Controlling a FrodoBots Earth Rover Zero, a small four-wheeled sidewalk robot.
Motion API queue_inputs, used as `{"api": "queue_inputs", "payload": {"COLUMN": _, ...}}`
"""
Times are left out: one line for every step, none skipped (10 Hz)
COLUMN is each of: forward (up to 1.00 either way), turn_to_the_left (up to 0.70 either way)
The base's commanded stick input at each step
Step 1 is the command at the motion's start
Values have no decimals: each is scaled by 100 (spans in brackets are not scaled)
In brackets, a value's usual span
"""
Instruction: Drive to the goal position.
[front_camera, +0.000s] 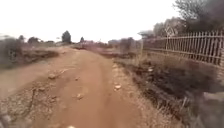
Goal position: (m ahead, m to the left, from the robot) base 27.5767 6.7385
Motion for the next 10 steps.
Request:
{"api": "queue_inputs", "payload": {"forward": 50, "turn_to_the_left": 0}}
{"api": "queue_inputs", "payload": {"forward": 50, "turn_to_the_left": 0}}
{"api": "queue_inputs", "payload": {"forward": 50, "turn_to_the_left": 0}}
{"api": "queue_inputs", "payload": {"forward": 50, "turn_to_the_left": 0}}
{"api": "queue_inputs", "payload": {"forward": 50, "turn_to_the_left": 0}}
{"api": "queue_inputs", "payload": {"forward": 50, "turn_to_the_left": 0}}
{"api": "queue_inputs", "payload": {"forward": 50, "turn_to_the_left": 0}}
{"api": "queue_inputs", "payload": {"forward": 50, "turn_to_the_left": 0}}
{"api": "queue_inputs", "payload": {"forward": 50, "turn_to_the_left": 0}}
{"api": "queue_inputs", "payload": {"forward": 50, "turn_to_the_left": 0}}
